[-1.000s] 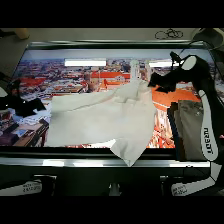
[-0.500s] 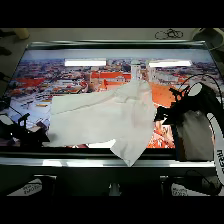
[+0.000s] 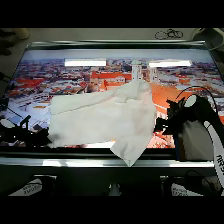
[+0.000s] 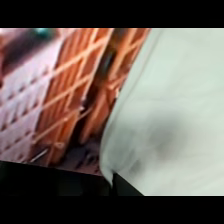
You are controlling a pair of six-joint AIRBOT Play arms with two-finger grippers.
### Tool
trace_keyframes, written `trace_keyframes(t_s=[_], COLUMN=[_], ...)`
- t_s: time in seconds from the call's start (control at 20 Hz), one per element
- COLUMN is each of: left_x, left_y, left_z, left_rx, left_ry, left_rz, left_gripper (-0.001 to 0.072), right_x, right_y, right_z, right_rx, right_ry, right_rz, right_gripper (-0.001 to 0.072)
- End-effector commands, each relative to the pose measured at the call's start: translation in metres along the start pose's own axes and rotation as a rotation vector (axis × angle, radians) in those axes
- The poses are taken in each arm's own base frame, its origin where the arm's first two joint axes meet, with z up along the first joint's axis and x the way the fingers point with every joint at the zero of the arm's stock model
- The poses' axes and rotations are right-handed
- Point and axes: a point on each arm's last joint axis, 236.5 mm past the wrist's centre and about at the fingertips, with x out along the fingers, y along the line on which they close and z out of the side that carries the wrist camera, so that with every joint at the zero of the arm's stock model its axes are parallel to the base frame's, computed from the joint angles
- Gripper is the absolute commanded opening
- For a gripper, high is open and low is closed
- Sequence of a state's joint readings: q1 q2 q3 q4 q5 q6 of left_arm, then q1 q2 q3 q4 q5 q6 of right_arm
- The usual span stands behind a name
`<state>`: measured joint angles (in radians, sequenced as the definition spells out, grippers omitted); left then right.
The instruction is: Fold the shirts.
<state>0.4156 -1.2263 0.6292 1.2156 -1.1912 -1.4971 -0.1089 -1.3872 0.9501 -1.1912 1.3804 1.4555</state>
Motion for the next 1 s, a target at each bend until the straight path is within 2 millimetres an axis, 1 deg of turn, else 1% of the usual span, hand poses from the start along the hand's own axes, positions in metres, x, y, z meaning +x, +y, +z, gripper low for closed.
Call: trace_keyframes(t_s=[0.0,0.05,0.1,0.15,0.2,0.25,0.3,0.35,0.45,0.5,0.55,0.65,0.75,0.8,0.9,0.95], left_x=[0.001,0.0,-0.002,-0.004,-0.007,-0.012,-0.018,-0.023,-0.025,-0.022,-0.019,-0.012,-0.006,-0.005,-0.002,0.001], left_y=[-0.001,-0.001,-0.002,-0.003,-0.003,-0.002,-0.001,-0.002,0.0,0.002,0.004,0.007,0.005,0.003,0.004,0.005], left_z=[-0.001,-0.001,-0.001,-0.001,-0.001,0.0,0.001,0.003,-0.004,-0.009,-0.013,-0.02,-0.017,-0.015,-0.011,-0.011], left_rx=[-0.002,-0.001,0.001,0.006,0.02,0.041,0.061,0.068,0.069,0.068,0.064,0.054,0.041,0.025,-0.011,-0.014], left_ry=[-0.001,-0.003,-0.007,-0.009,-0.006,-0.003,0.0,0.0,0.028,0.047,0.059,0.079,0.057,0.046,0.023,0.023], left_rz=[-0.004,-0.004,-0.005,-0.005,-0.007,-0.001,0.004,0.005,0.007,0.013,0.013,0.013,0.0,-0.009,-0.009,-0.009], left_gripper=[0.0025,0.0026,0.003,0.0146,0.0489,0.0682,0.0664,0.0664,0.0665,0.0664,0.0665,0.0664,0.066,0.06,0.0581,0.0483], right_x=[0.026,0.03,0.034,0.036,0.038,0.039,0.039,0.04,0.043,0.045,0.047,0.047,0.047,0.047,0.047,0.047], right_y=[0.017,0.019,0.02,0.019,0.017,0.016,0.016,0.015,0.014,0.013,0.013,0.012,0.012,0.012,0.012,0.012], right_z=[0.006,0.012,0.012,0.01,0.007,0.006,0.006,0.006,0.005,0.004,0.004,0.006,0.007,0.007,0.007,0.007], right_rx=[0.014,0.035,0.051,0.056,0.055,0.054,0.054,0.057,0.064,0.069,0.075,0.079,0.079,0.079,0.08,0.08], right_ry=[-0.063,-0.091,-0.099,-0.091,-0.081,-0.078,-0.078,-0.079,-0.077,-0.077,-0.081,-0.093,-0.096,-0.095,-0.096,-0.096], right_rz=[0.116,0.134,0.148,0.148,0.141,0.137,0.136,0.136,0.136,0.136,0.136,0.137,0.136,0.136,0.136,0.136], right_gripper=[0.043,0.0429,0.0429,0.0429,0.0428,0.0412,0.0383,0.0344,0.0229,0.0101,0.0021,0.002,0.002,0.002,0.0021,0.0021])
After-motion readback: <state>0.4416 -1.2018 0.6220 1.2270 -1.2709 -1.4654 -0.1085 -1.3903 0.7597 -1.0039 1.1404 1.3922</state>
